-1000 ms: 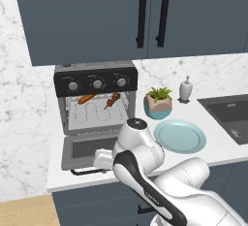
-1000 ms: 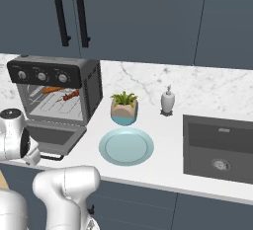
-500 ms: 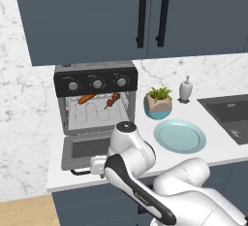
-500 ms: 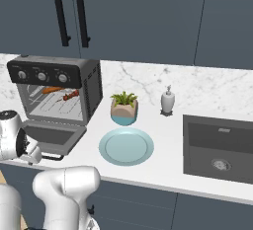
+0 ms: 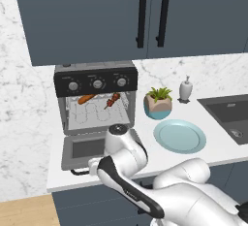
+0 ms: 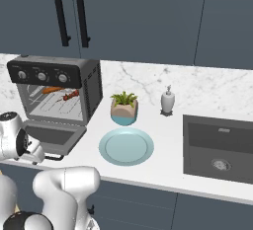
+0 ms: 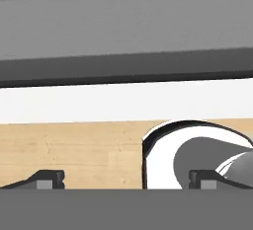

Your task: Pick up the kebab skewer and baguette bread, and place them inside the toaster oven. Close the toaster oven door and start by setting the timer.

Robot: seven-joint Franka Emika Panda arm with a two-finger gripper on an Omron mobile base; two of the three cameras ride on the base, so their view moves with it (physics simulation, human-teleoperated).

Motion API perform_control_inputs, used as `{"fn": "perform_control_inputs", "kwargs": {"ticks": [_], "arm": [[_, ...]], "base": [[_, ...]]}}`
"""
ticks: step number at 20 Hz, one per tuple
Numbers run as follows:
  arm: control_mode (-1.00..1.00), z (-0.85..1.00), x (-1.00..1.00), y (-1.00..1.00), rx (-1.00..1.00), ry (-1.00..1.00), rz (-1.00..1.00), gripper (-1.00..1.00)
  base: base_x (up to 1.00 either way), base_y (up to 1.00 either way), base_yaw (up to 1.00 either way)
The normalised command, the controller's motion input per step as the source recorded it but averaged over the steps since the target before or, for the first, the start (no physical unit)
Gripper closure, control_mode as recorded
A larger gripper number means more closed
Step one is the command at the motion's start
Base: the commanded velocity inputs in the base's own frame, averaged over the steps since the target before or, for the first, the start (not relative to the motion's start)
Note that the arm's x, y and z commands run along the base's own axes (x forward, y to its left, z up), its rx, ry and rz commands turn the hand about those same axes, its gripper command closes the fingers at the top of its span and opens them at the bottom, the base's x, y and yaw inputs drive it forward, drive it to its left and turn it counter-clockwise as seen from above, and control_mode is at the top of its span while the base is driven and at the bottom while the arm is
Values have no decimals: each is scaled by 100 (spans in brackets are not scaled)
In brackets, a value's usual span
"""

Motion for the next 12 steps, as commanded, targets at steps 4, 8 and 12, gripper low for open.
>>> {"fn": "perform_control_inputs", "kwargs": {"ticks": [4, 8, 12], "arm": [[-100, -29, 8, 0, 0, 0, 0, -100], [-100, -21, 34, 0, 0, -2, 0, -100], [-100, -19, 36, 0, 0, -6, 0, -100]], "base": [[0, 0, 0], [0, 0, 0], [0, 0, 0]]}}
